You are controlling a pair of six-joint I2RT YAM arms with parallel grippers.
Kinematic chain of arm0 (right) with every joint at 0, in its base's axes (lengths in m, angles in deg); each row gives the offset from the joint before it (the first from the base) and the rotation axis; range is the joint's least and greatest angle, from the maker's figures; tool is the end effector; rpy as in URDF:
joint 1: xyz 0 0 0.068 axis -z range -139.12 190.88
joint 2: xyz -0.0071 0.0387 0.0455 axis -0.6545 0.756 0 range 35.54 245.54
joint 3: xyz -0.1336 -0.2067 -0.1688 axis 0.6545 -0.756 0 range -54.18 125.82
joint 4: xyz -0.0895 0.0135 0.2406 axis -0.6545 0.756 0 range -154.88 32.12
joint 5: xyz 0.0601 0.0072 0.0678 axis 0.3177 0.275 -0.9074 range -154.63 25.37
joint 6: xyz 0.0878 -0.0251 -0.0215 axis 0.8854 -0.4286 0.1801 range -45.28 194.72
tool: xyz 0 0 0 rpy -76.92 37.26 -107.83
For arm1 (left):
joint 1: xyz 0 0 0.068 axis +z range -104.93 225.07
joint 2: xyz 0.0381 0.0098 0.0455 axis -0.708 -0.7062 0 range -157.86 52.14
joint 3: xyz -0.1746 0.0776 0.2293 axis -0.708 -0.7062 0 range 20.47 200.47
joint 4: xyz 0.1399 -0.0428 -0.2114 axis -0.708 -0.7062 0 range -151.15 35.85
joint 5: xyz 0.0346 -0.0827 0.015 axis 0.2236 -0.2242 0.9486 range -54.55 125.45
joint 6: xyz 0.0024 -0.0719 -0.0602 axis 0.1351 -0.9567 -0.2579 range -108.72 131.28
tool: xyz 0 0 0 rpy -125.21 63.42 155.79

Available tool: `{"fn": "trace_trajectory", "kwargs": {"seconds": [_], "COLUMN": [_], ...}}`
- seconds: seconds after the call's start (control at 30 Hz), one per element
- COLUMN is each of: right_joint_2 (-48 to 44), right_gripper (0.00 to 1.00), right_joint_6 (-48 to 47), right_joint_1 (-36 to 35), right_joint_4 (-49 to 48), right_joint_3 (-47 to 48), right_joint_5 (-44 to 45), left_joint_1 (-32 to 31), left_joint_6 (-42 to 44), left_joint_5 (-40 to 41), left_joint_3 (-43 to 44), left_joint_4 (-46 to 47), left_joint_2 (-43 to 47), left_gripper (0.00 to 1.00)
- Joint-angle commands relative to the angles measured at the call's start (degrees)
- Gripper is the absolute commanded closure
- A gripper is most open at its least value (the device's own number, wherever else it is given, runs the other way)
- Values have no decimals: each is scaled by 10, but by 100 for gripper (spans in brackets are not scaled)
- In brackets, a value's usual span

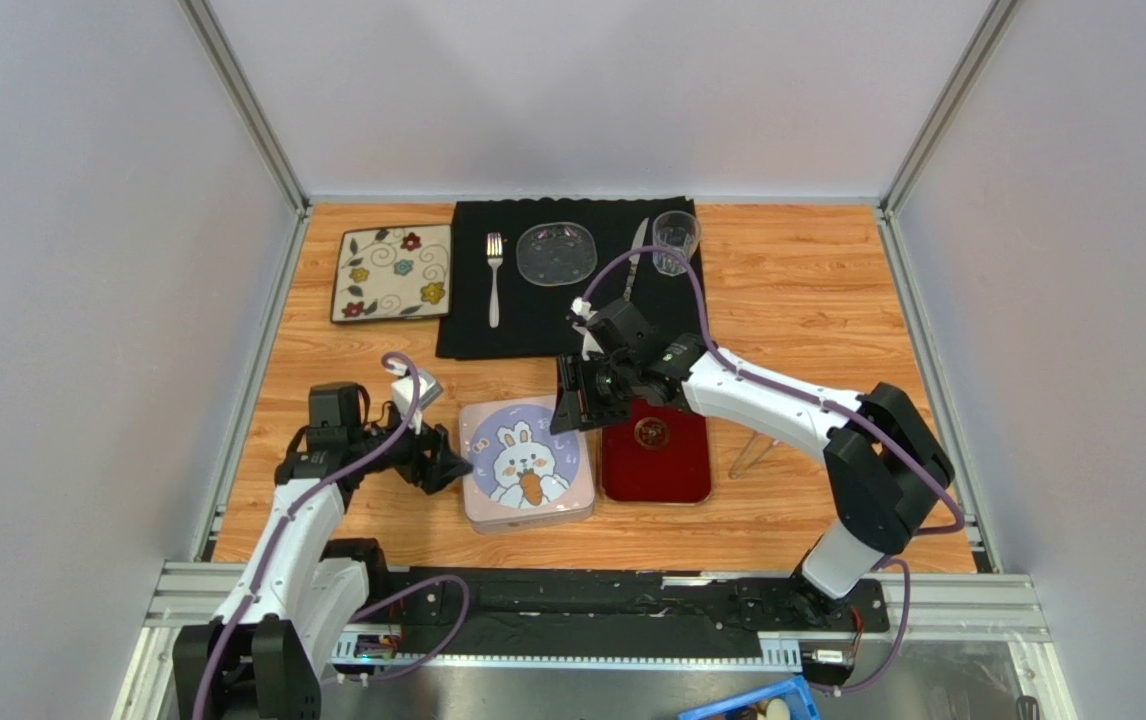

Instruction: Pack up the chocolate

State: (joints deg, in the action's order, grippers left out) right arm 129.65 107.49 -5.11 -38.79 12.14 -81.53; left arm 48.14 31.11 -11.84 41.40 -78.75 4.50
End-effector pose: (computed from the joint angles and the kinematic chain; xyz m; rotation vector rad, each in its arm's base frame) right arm 0.2412 0.2851 0.2190 -0.4415 2.6712 0.8700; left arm 0.1512 -0.0542 0.1712 0.6596 2.1417 -0.7959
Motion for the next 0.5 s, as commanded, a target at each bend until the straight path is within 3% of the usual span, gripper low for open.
{"fn": "trace_trajectory", "kwargs": {"seconds": [0.0, 0.1, 0.17, 0.47], "right_joint_2": [-52, -68, -61, 4], "right_gripper": [65, 81, 86, 90], "right_joint_6": [4, -3, -7, 7], "right_joint_1": [23, 29, 35, 35], "right_joint_4": [-6, 35, 44, -2], "right_joint_3": [-19, -19, -22, -40], "right_joint_5": [43, 122, 131, 113], "left_joint_1": [-3, -2, -1, -2], "left_joint_6": [41, 42, 42, 35], "left_joint_5": [59, 62, 62, 62], "left_joint_3": [-26, -29, -29, -19], "left_joint_4": [-19, -20, -19, -18], "left_joint_2": [1, 7, 12, 10], "left_gripper": [21, 21, 21, 21]}}
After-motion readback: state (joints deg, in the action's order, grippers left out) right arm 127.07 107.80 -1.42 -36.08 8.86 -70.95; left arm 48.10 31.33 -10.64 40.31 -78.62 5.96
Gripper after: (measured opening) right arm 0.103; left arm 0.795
